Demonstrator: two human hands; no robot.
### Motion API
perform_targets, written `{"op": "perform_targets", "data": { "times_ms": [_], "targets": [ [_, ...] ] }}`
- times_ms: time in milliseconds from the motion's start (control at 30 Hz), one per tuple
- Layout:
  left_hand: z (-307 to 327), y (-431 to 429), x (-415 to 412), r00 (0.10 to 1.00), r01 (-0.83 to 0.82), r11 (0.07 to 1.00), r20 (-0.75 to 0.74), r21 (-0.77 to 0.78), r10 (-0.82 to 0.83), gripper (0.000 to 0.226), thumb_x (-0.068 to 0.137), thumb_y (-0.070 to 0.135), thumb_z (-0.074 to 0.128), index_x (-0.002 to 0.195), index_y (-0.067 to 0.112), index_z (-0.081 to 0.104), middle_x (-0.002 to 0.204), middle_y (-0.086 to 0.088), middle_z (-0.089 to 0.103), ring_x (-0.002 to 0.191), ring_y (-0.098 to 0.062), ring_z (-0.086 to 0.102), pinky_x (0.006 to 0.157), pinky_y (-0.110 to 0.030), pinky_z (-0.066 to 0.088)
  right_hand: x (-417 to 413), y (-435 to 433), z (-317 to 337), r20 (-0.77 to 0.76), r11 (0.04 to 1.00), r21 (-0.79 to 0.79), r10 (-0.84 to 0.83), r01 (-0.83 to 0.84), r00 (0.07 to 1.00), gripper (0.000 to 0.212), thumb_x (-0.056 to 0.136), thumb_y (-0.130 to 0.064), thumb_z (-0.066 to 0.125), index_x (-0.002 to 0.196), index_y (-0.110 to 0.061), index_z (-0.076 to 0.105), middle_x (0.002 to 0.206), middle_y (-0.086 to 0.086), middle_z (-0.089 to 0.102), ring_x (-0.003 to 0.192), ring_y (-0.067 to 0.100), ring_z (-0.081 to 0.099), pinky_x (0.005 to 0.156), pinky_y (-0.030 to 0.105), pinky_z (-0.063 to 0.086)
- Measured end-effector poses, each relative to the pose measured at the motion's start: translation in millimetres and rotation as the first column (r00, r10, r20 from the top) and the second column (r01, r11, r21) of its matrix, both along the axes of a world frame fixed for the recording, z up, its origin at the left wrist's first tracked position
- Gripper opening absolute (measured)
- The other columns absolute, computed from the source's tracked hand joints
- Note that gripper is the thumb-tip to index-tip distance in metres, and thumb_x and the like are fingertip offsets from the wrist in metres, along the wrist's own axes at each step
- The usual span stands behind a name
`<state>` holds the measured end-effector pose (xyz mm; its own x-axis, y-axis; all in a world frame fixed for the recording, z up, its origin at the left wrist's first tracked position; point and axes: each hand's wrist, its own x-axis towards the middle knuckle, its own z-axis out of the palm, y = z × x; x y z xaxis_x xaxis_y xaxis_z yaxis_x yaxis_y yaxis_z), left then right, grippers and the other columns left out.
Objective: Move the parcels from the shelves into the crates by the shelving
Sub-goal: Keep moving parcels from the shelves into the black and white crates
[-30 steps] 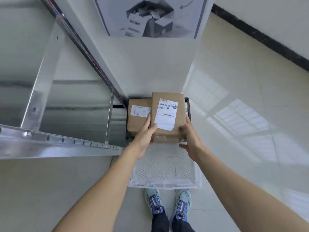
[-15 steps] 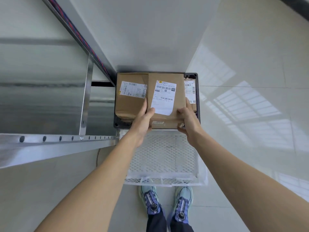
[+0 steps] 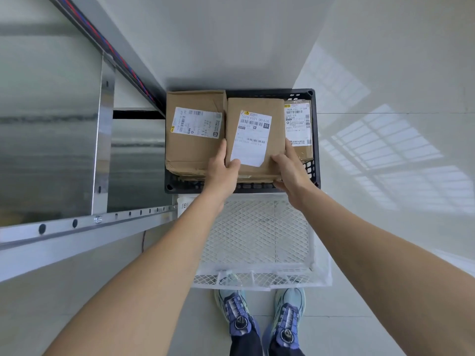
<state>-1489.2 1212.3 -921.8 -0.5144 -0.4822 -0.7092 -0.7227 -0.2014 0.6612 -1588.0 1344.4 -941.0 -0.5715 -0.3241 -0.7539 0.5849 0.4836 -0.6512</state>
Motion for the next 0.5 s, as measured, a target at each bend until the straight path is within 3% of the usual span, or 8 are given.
{"op": "perform_targets", "data": {
  "times_ms": [100, 167, 267, 333, 433, 500],
  "targets": [
    [-12, 0, -7, 0.999, 0.034, 0.995, 0.034, -0.089, -0.031, 0.064, 0.104, 0.016, 0.05, 0.161, 0.035, 0.026, 0.139, 0.006, 0.034, 0.109, -0.009, 0.045, 0.085, -0.018, 0.039, -6, -7, -21, -0.017, 1.0, 0.003, -0.018, 0.018, 1.0, 0.069, 0.096, -0.024, 0.05, 0.157, -0.043, 0.026, 0.145, -0.01, 0.055, 0.126, 0.02, 0.058, 0.105, 0.045, 0.049],
    [-16, 4, -10, 0.996, 0.072, 0.992, 0.051, -0.101, -0.068, 0.067, 0.102, 0.02, 0.054, 0.161, 0.031, 0.026, 0.147, 0.005, 0.033, 0.12, -0.013, 0.046, 0.094, -0.023, 0.038, -11, -10, -35, -0.013, 0.996, 0.022, -0.09, 0.09, 0.996, 0.073, 0.093, -0.014, 0.051, 0.159, -0.038, 0.028, 0.145, -0.003, 0.054, 0.118, 0.02, 0.062, 0.098, 0.037, 0.055],
    [-19, 9, -12, 0.995, 0.096, 0.993, 0.05, -0.076, -0.092, 0.064, 0.092, 0.031, 0.057, 0.153, 0.033, 0.04, 0.149, 0.005, 0.046, 0.13, -0.019, 0.05, 0.104, -0.034, 0.043, -15, -14, -50, -0.009, 0.983, 0.107, -0.15, 0.15, 0.989, 0.071, 0.093, -0.007, 0.049, 0.155, -0.041, 0.037, 0.149, 0.0, 0.044, 0.092, 0.016, 0.061, 0.068, 0.024, 0.053],
    [-30, 12, -11, 0.993, 0.106, 0.993, 0.048, -0.046, -0.104, 0.064, 0.082, 0.041, 0.055, 0.146, 0.034, 0.049, 0.142, 0.007, 0.056, 0.127, -0.018, 0.054, 0.109, -0.041, 0.046, -13, -18, -59, 0.039, 0.972, 0.184, -0.156, 0.146, 0.987, 0.07, 0.094, -0.008, 0.047, 0.152, -0.047, 0.038, 0.152, -0.004, 0.038, 0.099, 0.02, 0.063, 0.07, 0.031, 0.057],
    [-32, 16, -10, 0.99, 0.114, 0.993, 0.079, 0.028, -0.116, 0.071, 0.081, 0.046, 0.053, 0.149, 0.028, 0.046, 0.149, 0.003, 0.052, 0.136, -0.021, 0.048, 0.115, -0.046, 0.04, -8, -26, -65, 0.144, 0.959, 0.224, -0.21, 0.175, 0.967, 0.076, 0.093, -0.006, 0.045, 0.152, -0.052, 0.032, 0.147, -0.006, 0.042, 0.118, 0.03, 0.058, 0.078, 0.048, 0.063],
    [-26, 17, -9, 0.988, 0.124, 0.992, 0.087, 0.028, -0.126, 0.064, 0.09, 0.038, 0.05, 0.153, 0.028, 0.044, 0.153, 0.003, 0.048, 0.138, -0.021, 0.045, 0.115, -0.043, 0.039, -8, -31, -67, 0.154, 0.948, 0.241, -0.248, 0.207, 0.956, 0.077, 0.09, -0.008, 0.043, 0.152, -0.052, 0.032, 0.14, -0.004, 0.049, 0.113, 0.031, 0.061, 0.072, 0.046, 0.065]
  ]
}}
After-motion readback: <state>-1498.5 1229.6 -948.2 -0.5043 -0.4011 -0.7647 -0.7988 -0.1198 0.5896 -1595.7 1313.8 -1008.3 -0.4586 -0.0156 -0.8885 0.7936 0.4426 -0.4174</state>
